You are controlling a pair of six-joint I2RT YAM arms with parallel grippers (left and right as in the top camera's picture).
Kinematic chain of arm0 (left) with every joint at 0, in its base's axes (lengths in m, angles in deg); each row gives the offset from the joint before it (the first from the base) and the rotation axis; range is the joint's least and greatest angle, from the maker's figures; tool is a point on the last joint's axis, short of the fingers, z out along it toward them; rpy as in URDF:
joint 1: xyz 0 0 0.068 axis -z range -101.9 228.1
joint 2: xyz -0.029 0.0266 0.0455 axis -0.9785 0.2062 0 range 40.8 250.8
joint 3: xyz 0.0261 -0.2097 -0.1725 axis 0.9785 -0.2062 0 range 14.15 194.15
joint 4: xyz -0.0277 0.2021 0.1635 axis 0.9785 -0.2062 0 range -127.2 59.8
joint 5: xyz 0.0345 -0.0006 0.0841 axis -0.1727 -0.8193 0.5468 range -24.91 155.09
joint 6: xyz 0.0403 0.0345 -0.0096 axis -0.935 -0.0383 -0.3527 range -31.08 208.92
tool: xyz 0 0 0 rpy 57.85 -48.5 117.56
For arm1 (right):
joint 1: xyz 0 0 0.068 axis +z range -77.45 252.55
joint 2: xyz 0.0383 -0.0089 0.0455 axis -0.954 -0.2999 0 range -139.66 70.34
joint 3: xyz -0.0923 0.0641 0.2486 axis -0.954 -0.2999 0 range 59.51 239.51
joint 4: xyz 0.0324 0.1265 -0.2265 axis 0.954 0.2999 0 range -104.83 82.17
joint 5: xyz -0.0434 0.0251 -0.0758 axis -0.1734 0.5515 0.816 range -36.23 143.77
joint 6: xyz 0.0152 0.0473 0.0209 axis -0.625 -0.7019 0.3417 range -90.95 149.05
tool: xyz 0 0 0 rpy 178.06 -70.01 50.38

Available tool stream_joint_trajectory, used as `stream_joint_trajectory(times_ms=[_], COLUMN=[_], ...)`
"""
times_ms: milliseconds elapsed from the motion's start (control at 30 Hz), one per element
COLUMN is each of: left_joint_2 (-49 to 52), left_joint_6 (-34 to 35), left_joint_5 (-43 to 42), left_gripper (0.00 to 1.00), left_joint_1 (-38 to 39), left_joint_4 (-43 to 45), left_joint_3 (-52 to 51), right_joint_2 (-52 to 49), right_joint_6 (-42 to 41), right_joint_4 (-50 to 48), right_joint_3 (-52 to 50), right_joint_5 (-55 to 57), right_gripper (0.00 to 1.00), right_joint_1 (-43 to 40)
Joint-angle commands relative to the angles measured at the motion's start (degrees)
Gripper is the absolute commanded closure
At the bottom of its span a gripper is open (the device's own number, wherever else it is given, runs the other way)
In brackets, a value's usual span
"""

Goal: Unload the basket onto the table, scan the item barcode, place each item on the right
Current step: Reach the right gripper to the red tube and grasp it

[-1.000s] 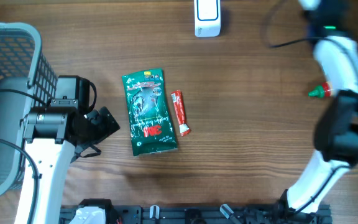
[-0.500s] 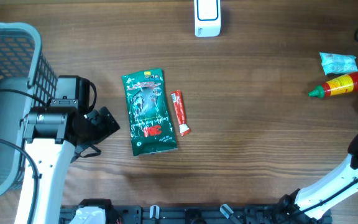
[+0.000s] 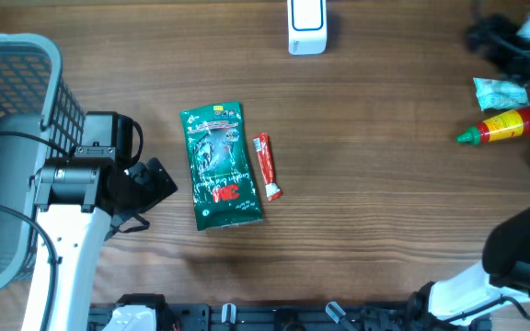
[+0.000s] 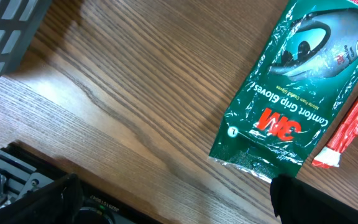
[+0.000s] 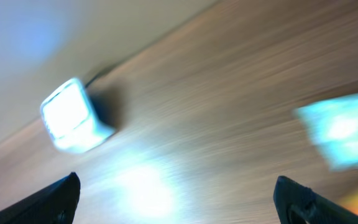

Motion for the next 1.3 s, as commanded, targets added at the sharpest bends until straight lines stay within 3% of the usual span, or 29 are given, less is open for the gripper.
stream_joint_trajectory(times_ms=[0, 200, 233, 267, 367, 433, 633, 1000, 1100, 1133, 1267], left_joint_2=[0.0, 0.0, 0.0, 0.0, 0.0, 0.0, 0.0, 0.0, 0.0, 0.0, 0.0], left_joint_6=[-0.9, -0.9, -0.9, -0.9, -0.9, -0.9, -0.9, -0.9, -0.9, -0.9, -0.9], left_joint_5=[-0.3, -0.3, -0.3, -0.3, -0.3, -0.2, -0.3, -0.3, -0.3, -0.3, -0.3], left_gripper=[0.00, 0.00, 0.00, 0.00, 0.00, 0.00, 0.00, 0.00, 0.00, 0.00, 0.00], left_joint_1=[-0.4, -0.4, -0.4, -0.4, -0.4, -0.4, -0.4, -0.4, -0.4, -0.4, -0.4], left_joint_4=[0.0, 0.0, 0.0, 0.0, 0.0, 0.0, 0.0, 0.0, 0.0, 0.0, 0.0], left_joint_3=[0.0, 0.0, 0.0, 0.0, 0.0, 0.0, 0.0, 0.0, 0.0, 0.0, 0.0], right_joint_2=[-1.2, -1.2, -1.2, -1.2, -1.2, -1.2, -1.3, -6.3, -9.9, -10.9, -10.3], right_joint_6=[-1.2, 0.3, -0.6, -4.2, -13.5, -14.3, -16.0, -16.9, -22.9, -25.7, -27.0], right_joint_4=[5.0, 3.8, 2.7, 1.7, 0.2, -2.0, -8.4, -18.4, -18.3, -18.1, -17.4], right_joint_3=[-2.6, -14.3, -16.9, -19.6, -23.8, -25.0, -30.3, -33.4, -33.4, -33.4, -33.3], right_joint_5=[-9.0, -1.7, -0.5, 1.0, 2.6, 2.8, 11.8, 8.4, 8.3, 8.3, 8.3], right_gripper=[0.00, 0.15, 0.31, 0.35, 0.37, 0.37, 0.41, 0.53, 0.76, 0.95, 0.96], right_joint_1=[11.5, 34.5, 38.2, 41.7, 47.7, 50.0, 54.9, 55.6, 56.1, 55.9, 54.5])
